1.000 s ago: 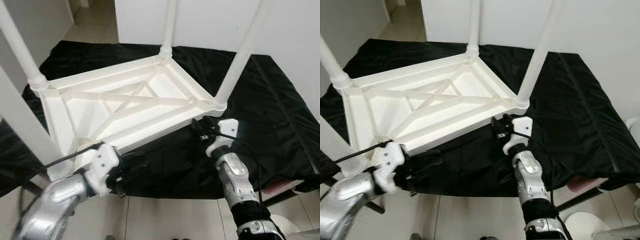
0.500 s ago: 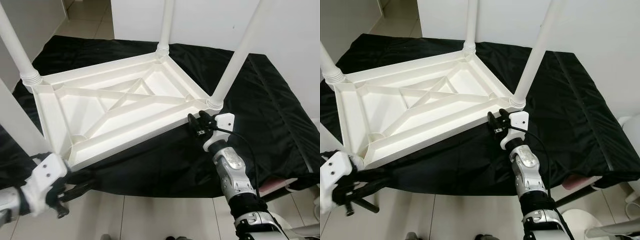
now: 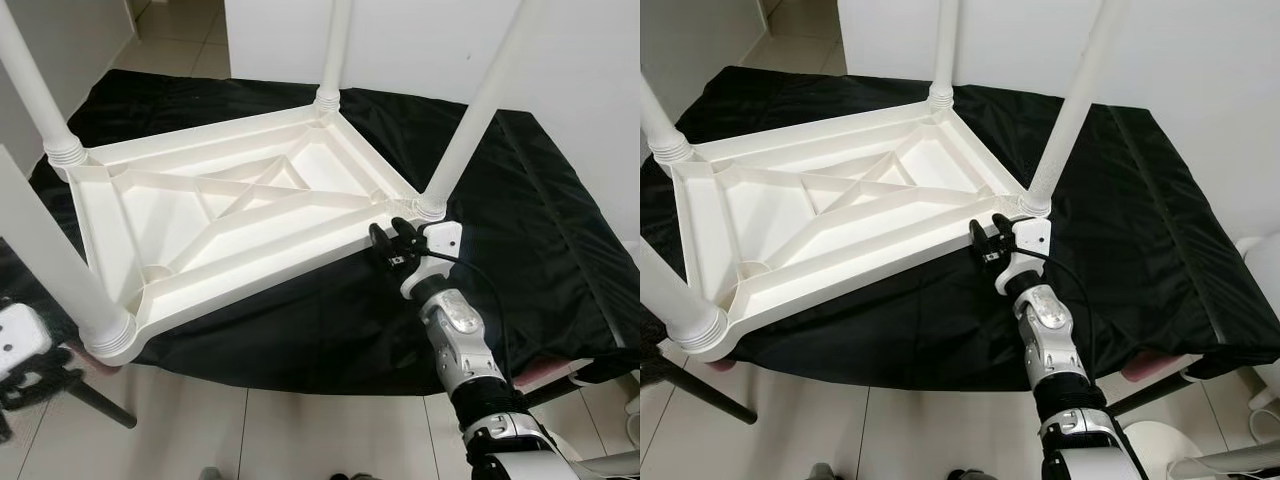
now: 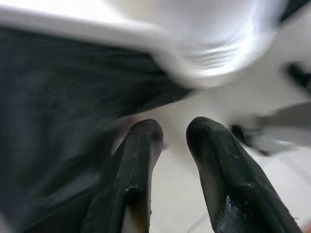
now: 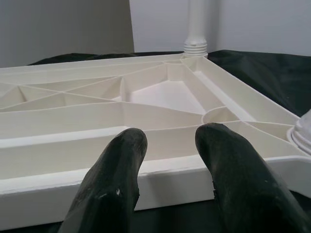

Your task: Building children table

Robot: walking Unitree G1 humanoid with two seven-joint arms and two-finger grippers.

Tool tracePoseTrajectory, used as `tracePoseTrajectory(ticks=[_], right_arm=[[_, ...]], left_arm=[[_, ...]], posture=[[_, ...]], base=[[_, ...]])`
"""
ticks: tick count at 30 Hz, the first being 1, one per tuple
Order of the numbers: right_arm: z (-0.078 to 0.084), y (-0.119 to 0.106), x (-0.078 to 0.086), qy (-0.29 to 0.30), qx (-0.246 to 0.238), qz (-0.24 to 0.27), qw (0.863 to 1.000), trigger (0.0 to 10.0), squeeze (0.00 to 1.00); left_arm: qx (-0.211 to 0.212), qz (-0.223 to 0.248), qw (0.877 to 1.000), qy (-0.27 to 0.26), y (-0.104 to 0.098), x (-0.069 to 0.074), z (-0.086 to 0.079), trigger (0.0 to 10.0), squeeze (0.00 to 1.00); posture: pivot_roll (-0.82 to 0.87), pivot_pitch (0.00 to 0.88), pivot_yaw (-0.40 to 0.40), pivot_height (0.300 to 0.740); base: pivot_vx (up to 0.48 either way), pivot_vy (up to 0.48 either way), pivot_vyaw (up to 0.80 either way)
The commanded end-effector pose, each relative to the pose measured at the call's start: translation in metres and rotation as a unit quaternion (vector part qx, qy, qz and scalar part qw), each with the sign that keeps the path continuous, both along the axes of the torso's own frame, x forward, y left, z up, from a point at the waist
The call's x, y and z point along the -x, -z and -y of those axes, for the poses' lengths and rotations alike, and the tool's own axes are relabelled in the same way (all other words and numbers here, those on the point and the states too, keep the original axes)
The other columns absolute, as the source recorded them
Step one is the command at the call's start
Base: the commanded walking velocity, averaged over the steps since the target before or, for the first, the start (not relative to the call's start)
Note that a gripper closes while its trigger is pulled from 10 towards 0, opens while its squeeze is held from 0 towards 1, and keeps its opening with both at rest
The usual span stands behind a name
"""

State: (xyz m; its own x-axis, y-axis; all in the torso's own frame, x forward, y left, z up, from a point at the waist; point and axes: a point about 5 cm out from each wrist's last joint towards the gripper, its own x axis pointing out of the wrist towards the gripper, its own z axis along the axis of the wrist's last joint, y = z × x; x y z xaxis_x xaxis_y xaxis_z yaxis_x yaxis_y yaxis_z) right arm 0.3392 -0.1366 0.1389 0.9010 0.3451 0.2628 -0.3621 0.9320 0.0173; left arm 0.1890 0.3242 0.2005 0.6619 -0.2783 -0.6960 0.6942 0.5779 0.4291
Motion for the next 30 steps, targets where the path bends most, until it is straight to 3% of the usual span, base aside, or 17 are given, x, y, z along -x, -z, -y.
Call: tracePoseTrajectory(ticks=[1, 3, 4, 6, 7, 9, 10, 13, 18, 24, 27, 30], right_arm=[[0.002, 0.003, 0.001, 0.003, 0.005, -0.003, 1.0, 10.0, 0.0], [0.002, 0.004, 0.001, 0.004, 0.003, -0.003, 1.0, 10.0, 0.0], [0.002, 0.004, 0.0, 0.005, 0.002, -0.003, 1.0, 10.0, 0.0], [0.002, 0.004, 0.0, 0.007, 0.001, -0.003, 1.0, 10.0, 0.0], [0.002, 0.004, 0.0, 0.007, 0.001, -0.003, 1.0, 10.0, 0.0], [0.002, 0.004, 0.0, 0.007, 0.0, -0.003, 1.0, 10.0, 0.0], [0.002, 0.004, 0.0, 0.01, 0.0, -0.002, 1.0, 10.0, 0.0], [0.003, 0.001, 0.0, 0.024, -0.01, 0.007, 1.0, 10.0, 0.0], [0.004, 0.0, -0.001, 0.034, -0.011, 0.007, 0.999, 10.0, 0.0], [0.009, 0.002, -0.006, 0.092, 0.012, -0.016, 0.996, 10.0, 0.0], [0.01, 0.003, -0.007, 0.101, 0.012, -0.022, 0.995, 10.0, 0.0], [0.015, 0.008, -0.007, 0.133, 0.012, -0.041, 0.99, 10.0, 0.0]], left_arm=[[-0.039, 0.049, 0.997, -0.047, -0.003, -0.007, -0.011, 10.0, 0.0], [-0.051, 0.071, 0.994, -0.071, -0.005, -0.013, -0.018, 10.0, 0.0], [-0.063, 0.107, 0.988, -0.095, -0.009, -0.022, -0.023, 10.0, 0.0], [-0.05, 0.181, 0.971, -0.15, -0.02, -0.039, -0.031, 10.0, 0.0], [-0.05, 0.181, 0.971, -0.15, -0.02, -0.039, -0.031, 10.0, 0.0], [-0.043, 0.245, 0.952, -0.179, -0.03, -0.051, -0.034, 10.0, 0.0], [-0.025, 0.253, 0.95, -0.18, -0.029, -0.055, -0.03, 10.0, 0.0], [0.012, 0.251, 0.953, -0.168, -0.023, -0.063, -0.02, 10.0, 0.0], [0.039, 0.263, 0.95, -0.162, -0.021, -0.073, -0.013, 10.0, 0.0], [0.141, 0.277, 0.941, -0.135, -0.013, -0.091, 0.012, 10.0, 0.0], [0.158, 0.275, 0.94, -0.126, -0.01, -0.091, 0.016, 10.0, 0.0], [0.215, 0.252, 0.941, -0.072, 0.003, -0.089, 0.042, 10.0, 0.0]], posture=[[0.19, 0.099, -0.051, 0.74], [0.19, 0.098, -0.048, 0.74], [0.18, 0.099, -0.048, 0.74], [0.18, 0.099, -0.048, 0.74], [0.18, 0.099, -0.048, 0.74], [0.18, 0.1, -0.049, 0.74], [0.18, 0.1, -0.048, 0.74], [0.17, 0.099, -0.049, 0.74], [0.16, 0.101, -0.051, 0.74], [0.14, 0.098, -0.045, 0.74], [0.14, 0.098, -0.045, 0.74], [0.13, 0.092, -0.051, 0.74]], base=[[0.0, 0.0, 0.0], [0.0, 0.0, 0.0], [0.0, 0.0, 0.0], [0.0, 0.0, 0.0], [0.0, 0.0, 0.0], [0.0, 0.0, 0.0], [0.0, 0.0, 0.0], [0.0, 0.0, 0.0], [0.0, 0.0, 0.0], [0.0, 0.0, 0.0], [0.0, 0.0, 0.0], [0.0, 0.0, 0.0]])
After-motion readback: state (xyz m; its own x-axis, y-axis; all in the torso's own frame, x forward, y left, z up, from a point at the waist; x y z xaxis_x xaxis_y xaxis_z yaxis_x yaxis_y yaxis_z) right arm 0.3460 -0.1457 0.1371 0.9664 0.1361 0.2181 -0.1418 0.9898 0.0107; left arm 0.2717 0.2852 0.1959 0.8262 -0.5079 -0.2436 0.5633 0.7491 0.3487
